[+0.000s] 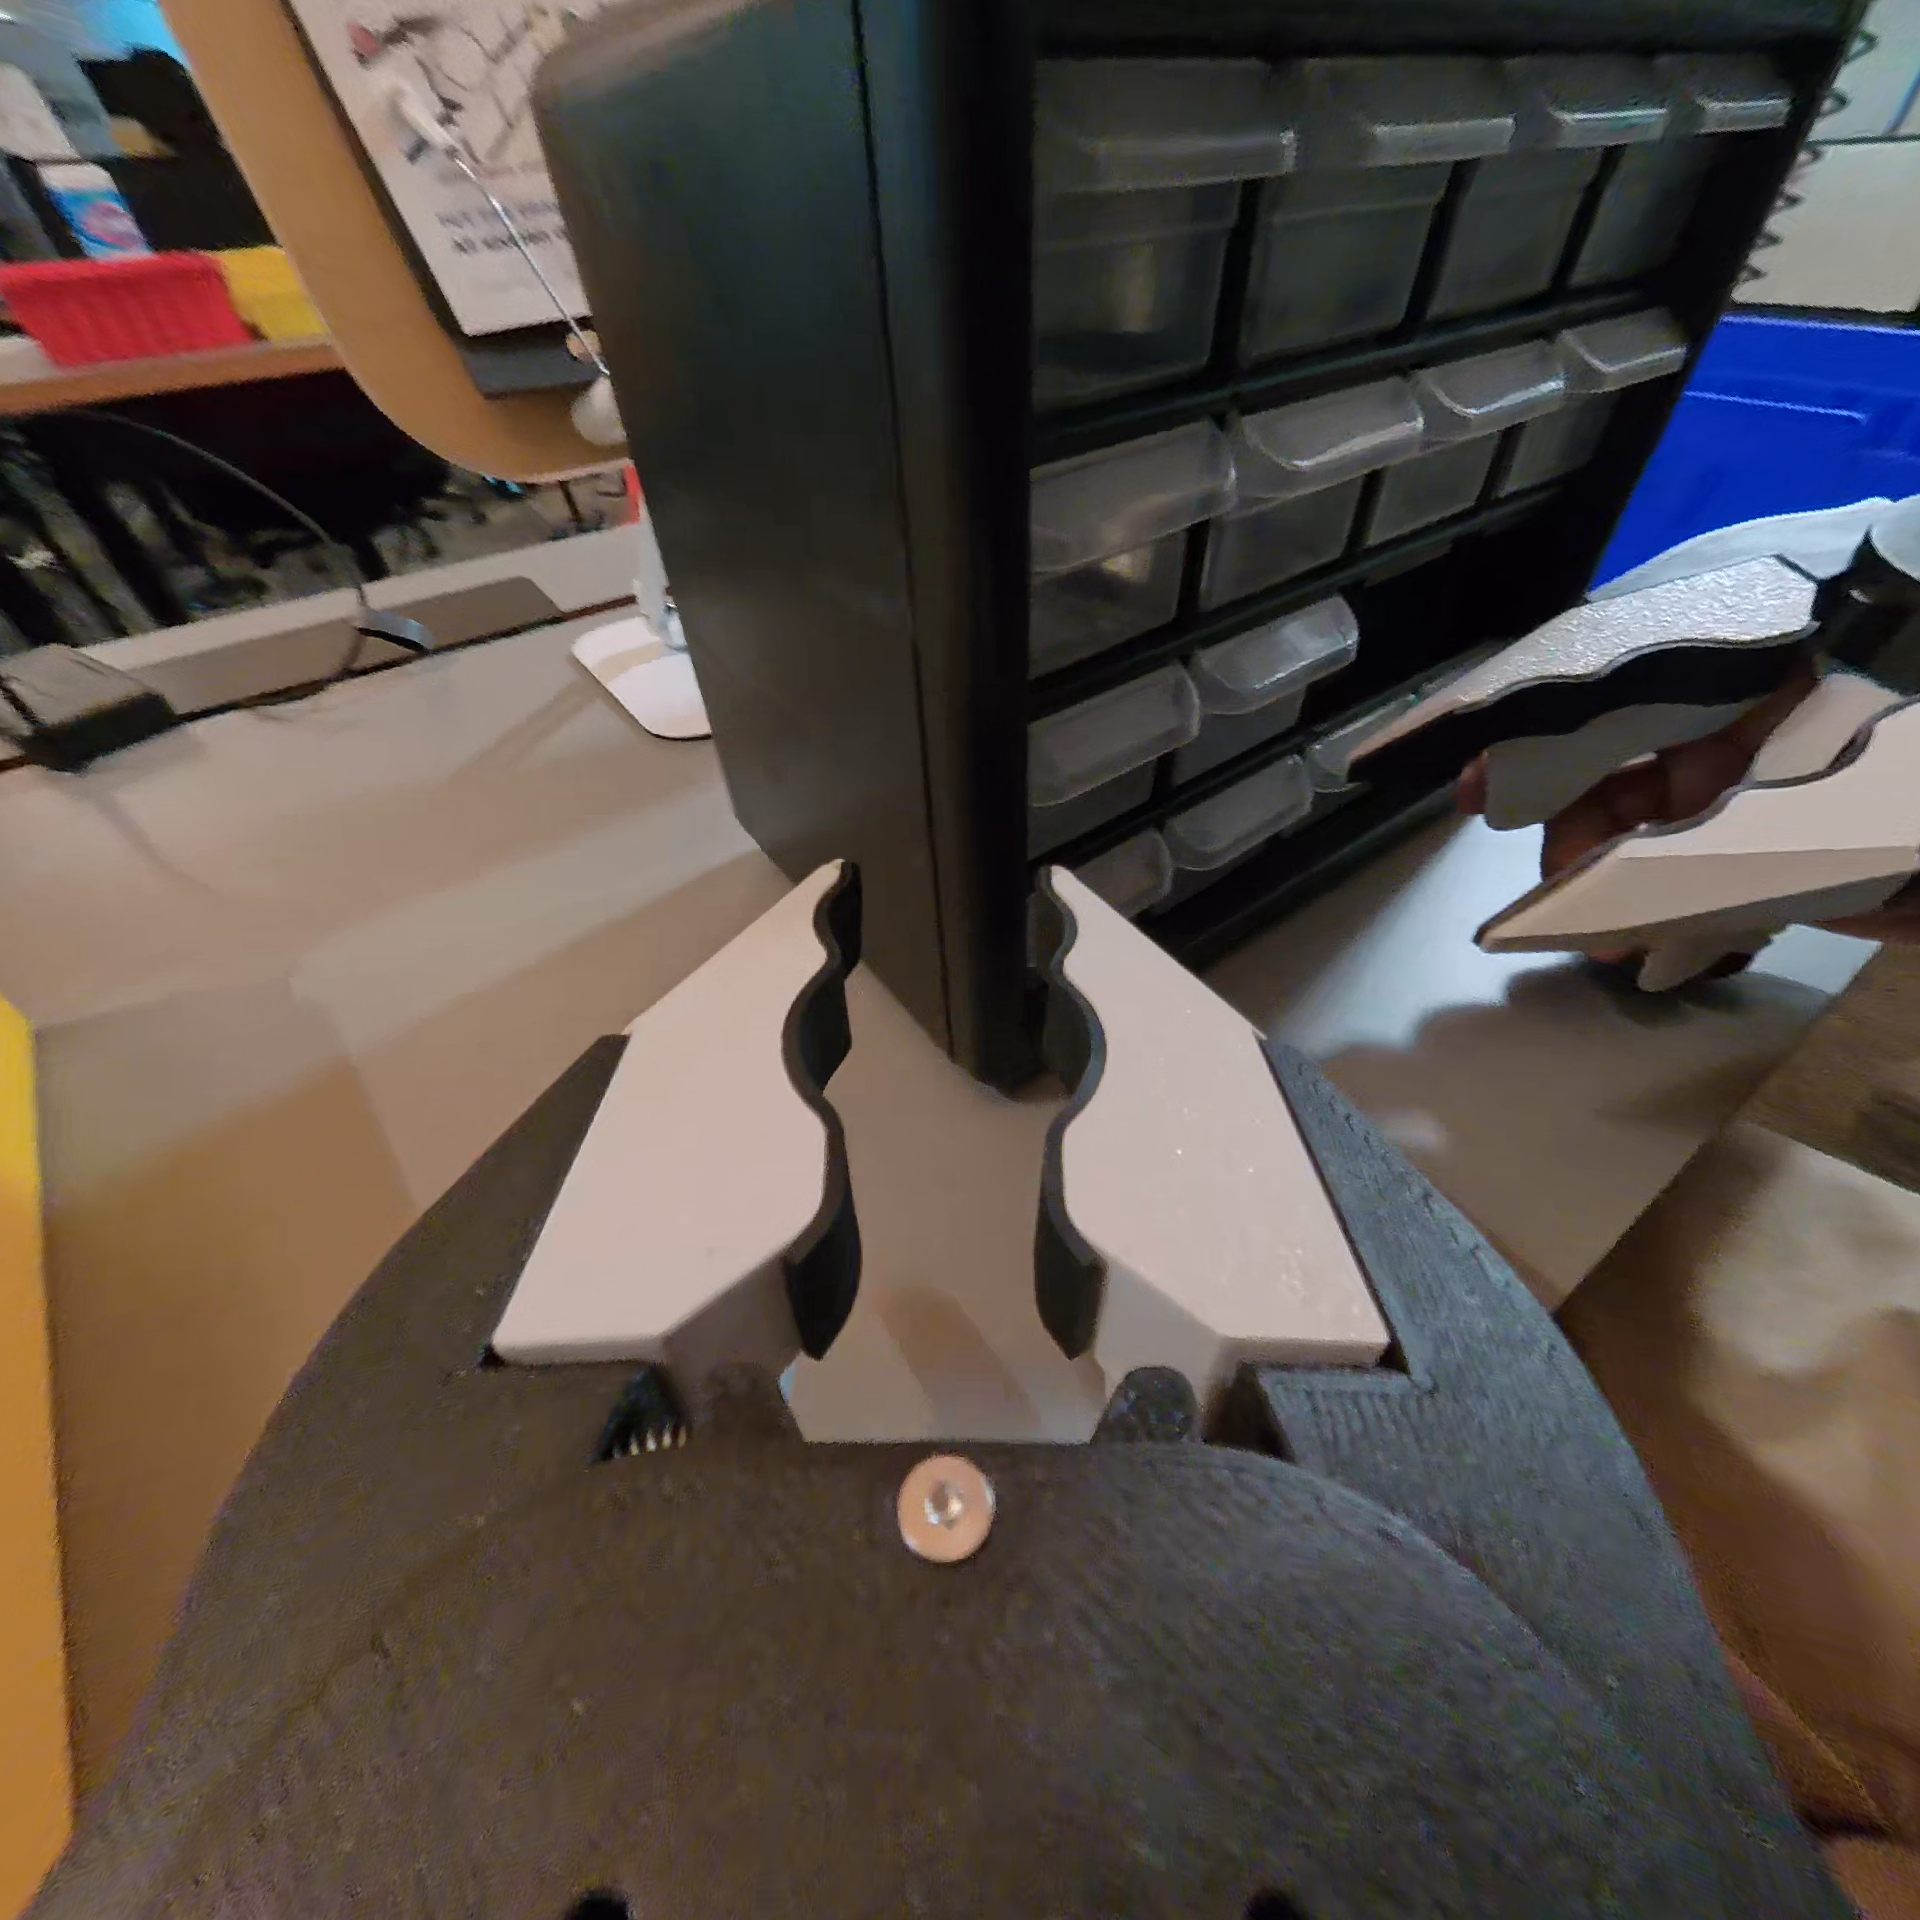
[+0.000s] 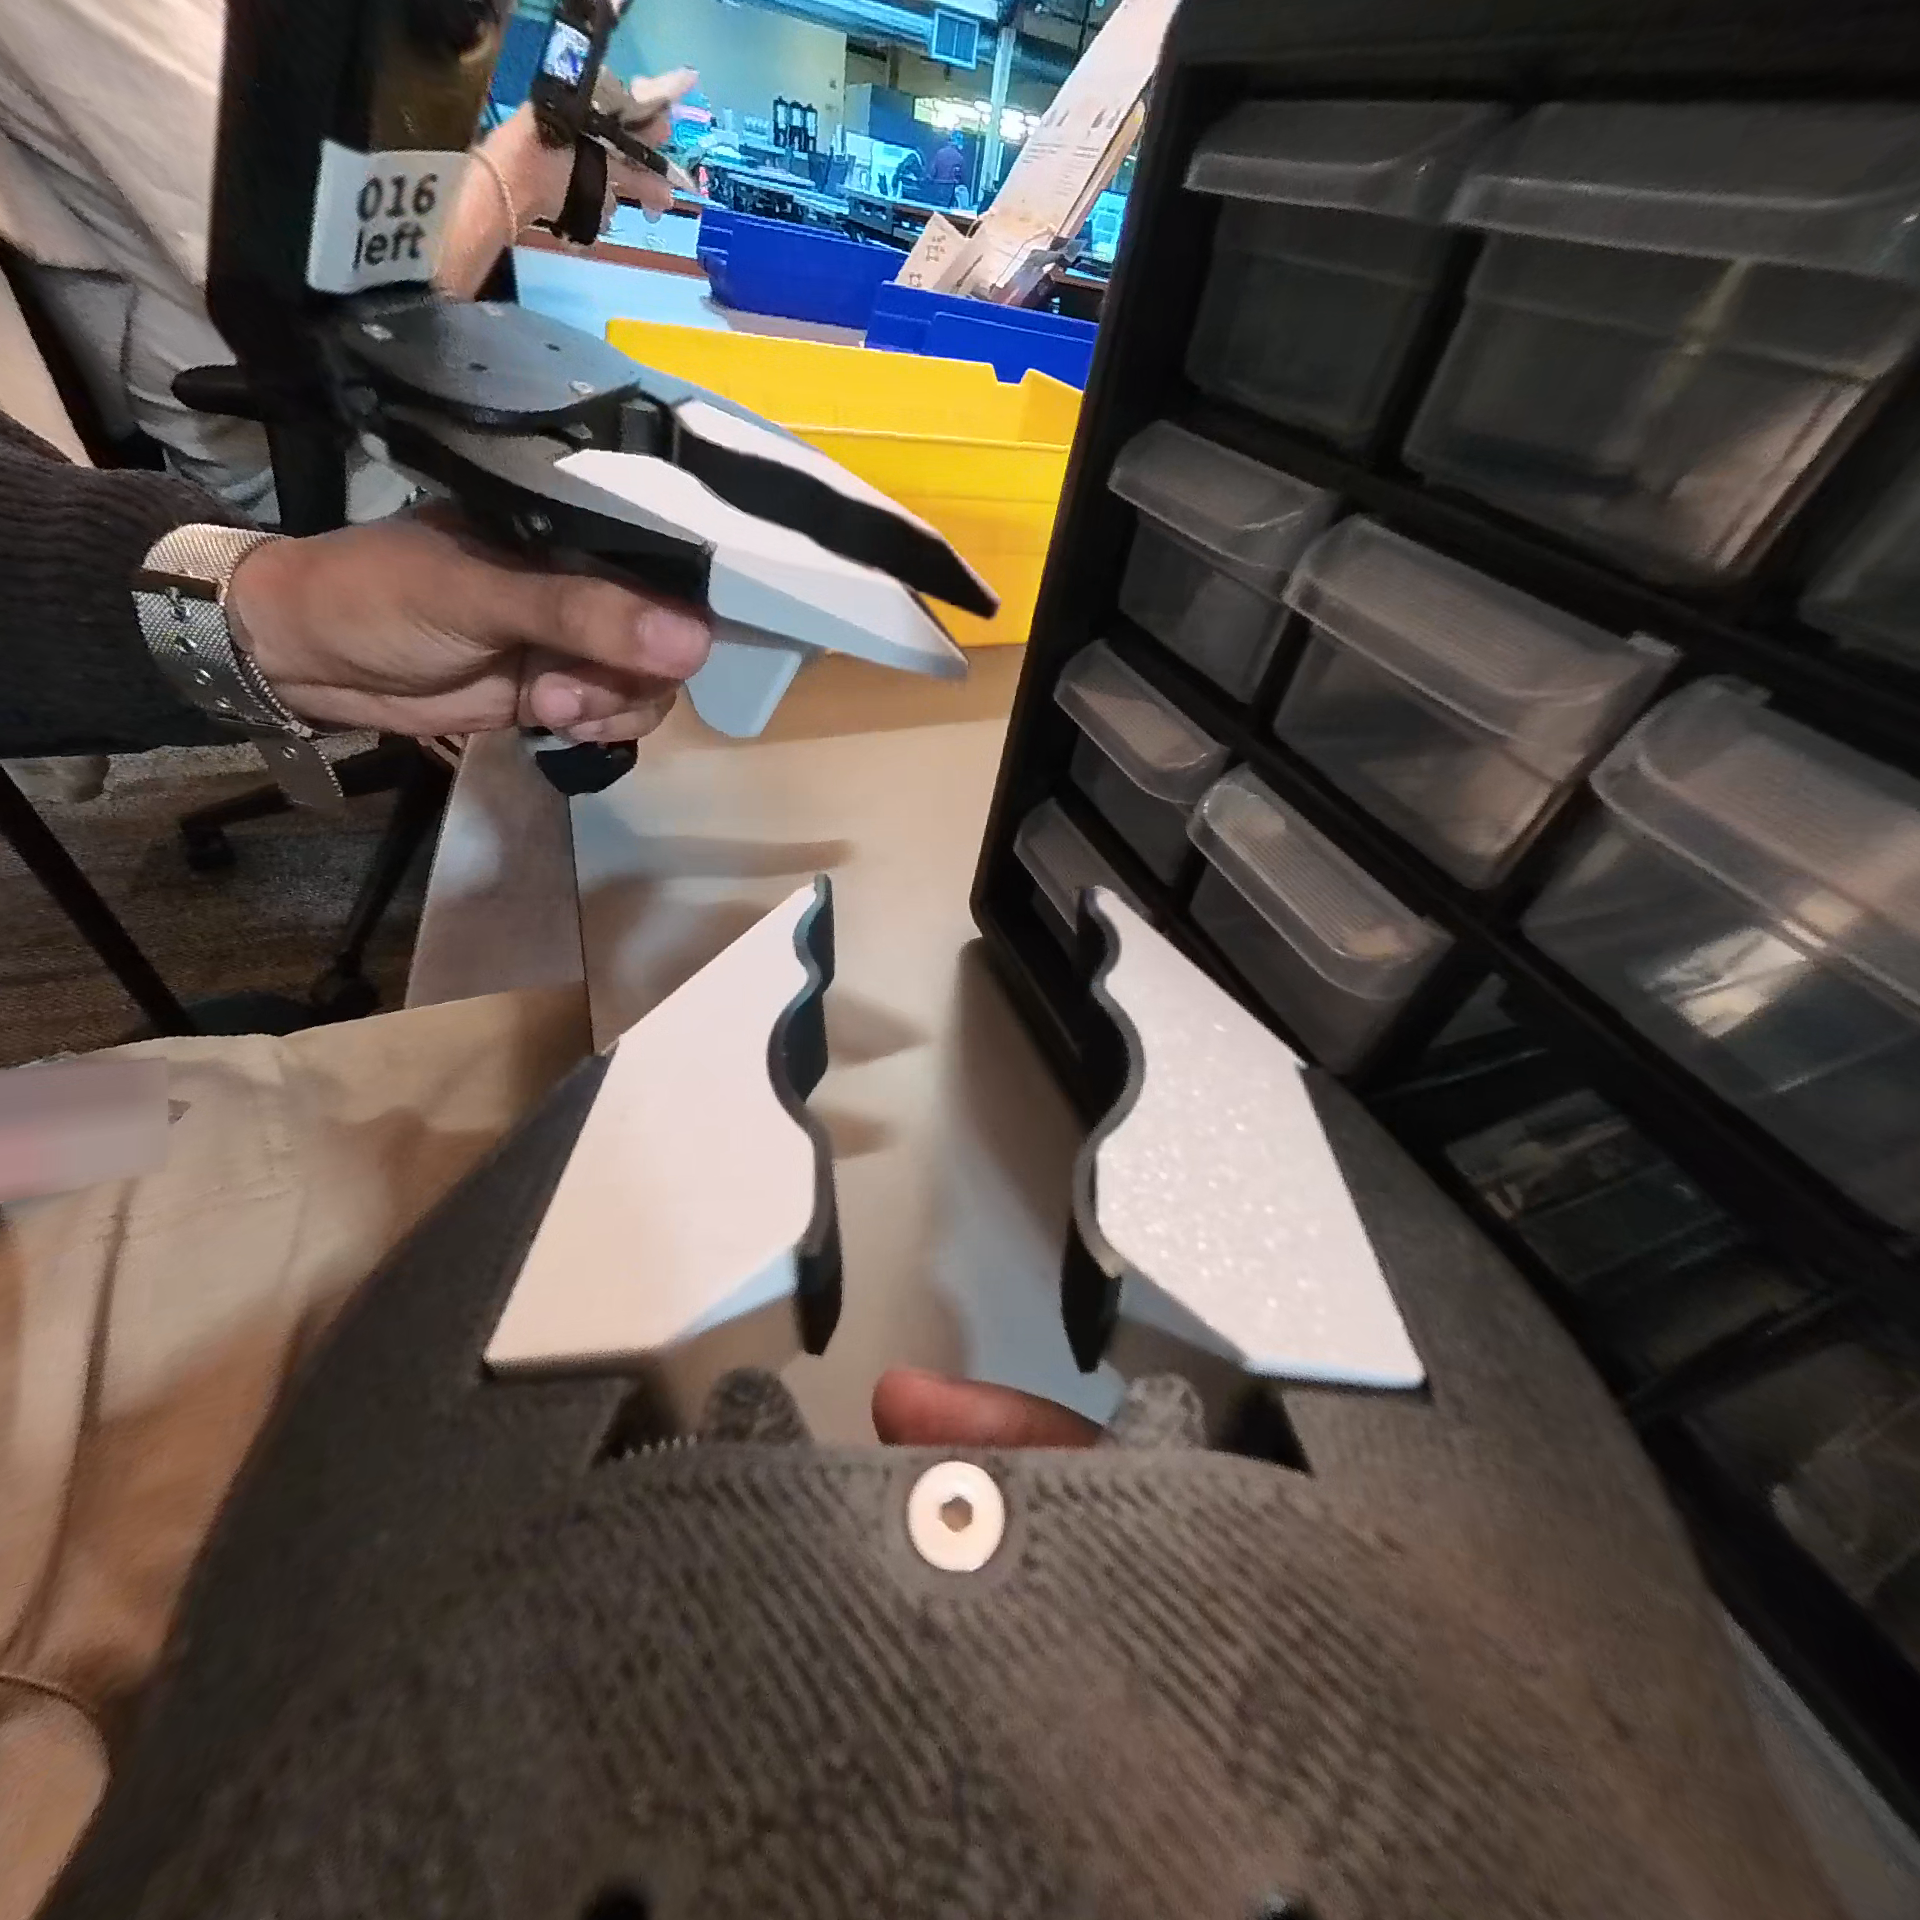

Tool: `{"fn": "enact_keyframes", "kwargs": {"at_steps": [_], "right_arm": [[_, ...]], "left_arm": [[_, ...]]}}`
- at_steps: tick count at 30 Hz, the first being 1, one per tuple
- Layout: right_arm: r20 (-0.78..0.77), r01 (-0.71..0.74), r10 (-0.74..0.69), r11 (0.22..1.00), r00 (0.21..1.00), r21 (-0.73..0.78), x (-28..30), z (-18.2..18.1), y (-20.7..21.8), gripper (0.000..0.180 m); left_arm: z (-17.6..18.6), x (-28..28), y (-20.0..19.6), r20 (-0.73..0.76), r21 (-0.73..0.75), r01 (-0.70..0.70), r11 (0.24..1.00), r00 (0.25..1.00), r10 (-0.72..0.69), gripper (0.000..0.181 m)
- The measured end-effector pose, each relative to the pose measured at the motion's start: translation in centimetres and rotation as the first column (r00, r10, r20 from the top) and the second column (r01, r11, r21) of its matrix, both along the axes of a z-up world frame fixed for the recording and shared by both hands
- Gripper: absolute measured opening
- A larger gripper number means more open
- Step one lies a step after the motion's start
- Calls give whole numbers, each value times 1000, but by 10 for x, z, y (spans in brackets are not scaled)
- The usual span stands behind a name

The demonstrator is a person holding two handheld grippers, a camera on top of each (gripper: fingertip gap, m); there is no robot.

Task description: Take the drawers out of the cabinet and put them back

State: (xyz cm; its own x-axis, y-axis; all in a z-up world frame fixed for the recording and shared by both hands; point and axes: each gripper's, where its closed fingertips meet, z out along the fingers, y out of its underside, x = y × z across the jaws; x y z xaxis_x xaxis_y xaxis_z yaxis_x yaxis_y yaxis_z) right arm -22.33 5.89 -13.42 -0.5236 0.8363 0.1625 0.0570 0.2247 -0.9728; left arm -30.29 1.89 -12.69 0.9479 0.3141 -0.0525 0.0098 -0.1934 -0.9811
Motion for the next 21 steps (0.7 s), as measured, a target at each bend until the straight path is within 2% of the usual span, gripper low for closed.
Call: {"fn": "enact_keyframes", "kwargs": {"at_steps": [1,6,10,15,21], "right_arm": [[1,2,-2,1000,1000,-2,0,0,0,46],[2,5,-5,1000,1000,10,-1,-1,0,48],[-10,-10,10,1000,1000,2,2,1,-1,49],[-16,-1,0,999,1000,-53,1,6,5,46],[8,7,-7,999,1000,-43,-1,2,5,51]], "left_arm": [[1,-1,-1,-9,4,-12,1000,1000,12,32],[-3,-6,-2,-3,-14,-43,999,999,43,39],[-4,-3,-1,1,-6,-22,1000,1000,22,28],[8,-11,-9,-156,69,-155,985,974,165,30],[5,1,-1,-184,36,-109,993,976,114,37]]}}
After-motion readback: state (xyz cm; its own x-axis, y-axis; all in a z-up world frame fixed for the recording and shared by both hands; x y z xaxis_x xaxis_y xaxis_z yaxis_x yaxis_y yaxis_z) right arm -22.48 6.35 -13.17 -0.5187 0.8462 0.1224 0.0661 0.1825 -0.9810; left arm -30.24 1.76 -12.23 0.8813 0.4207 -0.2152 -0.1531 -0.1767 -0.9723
